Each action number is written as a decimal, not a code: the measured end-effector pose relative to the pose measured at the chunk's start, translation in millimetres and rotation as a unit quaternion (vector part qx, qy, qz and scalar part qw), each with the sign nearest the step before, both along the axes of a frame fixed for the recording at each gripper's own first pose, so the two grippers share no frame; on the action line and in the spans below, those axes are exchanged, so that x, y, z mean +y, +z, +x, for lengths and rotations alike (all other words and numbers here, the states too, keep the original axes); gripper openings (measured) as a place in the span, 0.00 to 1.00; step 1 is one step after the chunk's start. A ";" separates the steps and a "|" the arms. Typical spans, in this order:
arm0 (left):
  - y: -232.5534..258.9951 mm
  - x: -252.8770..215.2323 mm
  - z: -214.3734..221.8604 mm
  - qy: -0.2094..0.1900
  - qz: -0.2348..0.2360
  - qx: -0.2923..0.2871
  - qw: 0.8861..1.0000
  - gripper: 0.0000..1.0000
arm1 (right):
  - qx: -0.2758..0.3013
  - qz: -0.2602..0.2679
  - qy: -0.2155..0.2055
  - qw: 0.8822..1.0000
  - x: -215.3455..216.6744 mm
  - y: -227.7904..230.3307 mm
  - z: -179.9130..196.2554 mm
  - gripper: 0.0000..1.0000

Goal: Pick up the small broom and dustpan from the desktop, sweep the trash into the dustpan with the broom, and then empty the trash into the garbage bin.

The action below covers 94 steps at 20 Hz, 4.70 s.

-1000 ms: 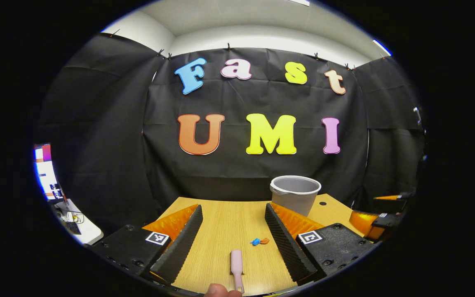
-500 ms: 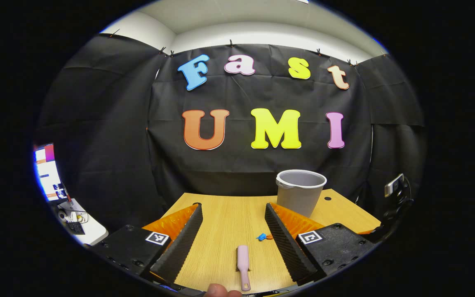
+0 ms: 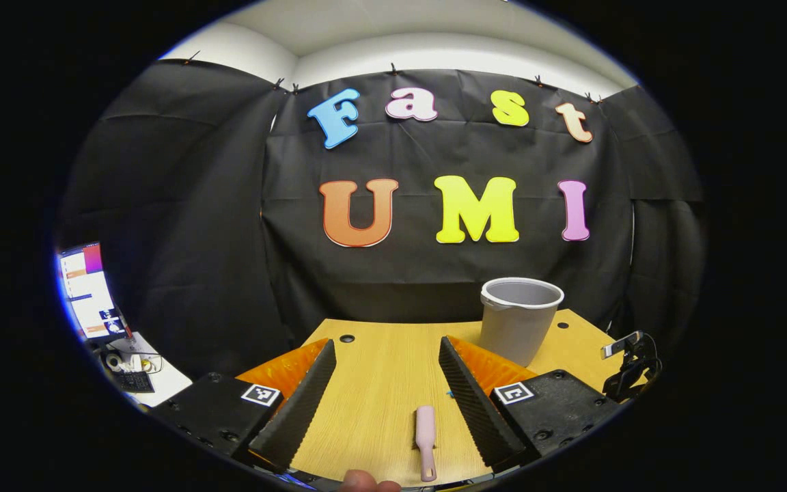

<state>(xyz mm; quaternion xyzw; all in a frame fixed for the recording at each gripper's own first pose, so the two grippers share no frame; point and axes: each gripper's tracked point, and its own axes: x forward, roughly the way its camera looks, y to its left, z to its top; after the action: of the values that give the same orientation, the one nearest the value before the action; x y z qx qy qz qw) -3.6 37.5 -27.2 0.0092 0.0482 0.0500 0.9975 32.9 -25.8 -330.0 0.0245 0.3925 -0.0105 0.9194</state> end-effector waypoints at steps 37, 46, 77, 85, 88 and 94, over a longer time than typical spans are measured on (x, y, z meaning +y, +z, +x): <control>-280.7 -54.9 -6.5 -0.069 -0.036 0.319 0.944 0.99 | 0.056 0.010 0.013 0.998 -13.1 -20.4 1.4 0.23; -316.9 -55.7 -8.3 -0.069 -0.056 0.390 0.916 0.98 | 0.064 0.013 0.017 0.998 -14.2 -23.4 -0.5 0.23; -316.9 -18.5 67.6 -0.063 -0.066 0.417 0.904 0.24 | 0.094 0.002 0.077 0.993 -33.5 -23.1 -10.0 0.15; -310.2 0.0 125.6 -0.054 -0.054 0.417 0.906 0.23 | 0.093 -0.015 0.110 0.989 -35.7 -16.1 1.7 0.14; -313.1 -0.4 144.0 -0.063 -0.047 0.416 0.906 0.23 | 0.100 -0.018 0.139 0.985 -31.2 -15.9 4.9 0.14; -313.1 -15.2 171.1 -0.088 -0.040 0.417 0.904 0.23 | 0.109 -0.021 0.169 0.979 -29.0 -11.1 24.3 0.15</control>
<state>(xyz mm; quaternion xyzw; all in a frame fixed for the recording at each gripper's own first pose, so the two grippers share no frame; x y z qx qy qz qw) 167.5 22.3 -340.3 -0.0064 0.4607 -0.0482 0.8862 57.1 -54.9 -341.1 -0.0627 0.4887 0.1339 0.8598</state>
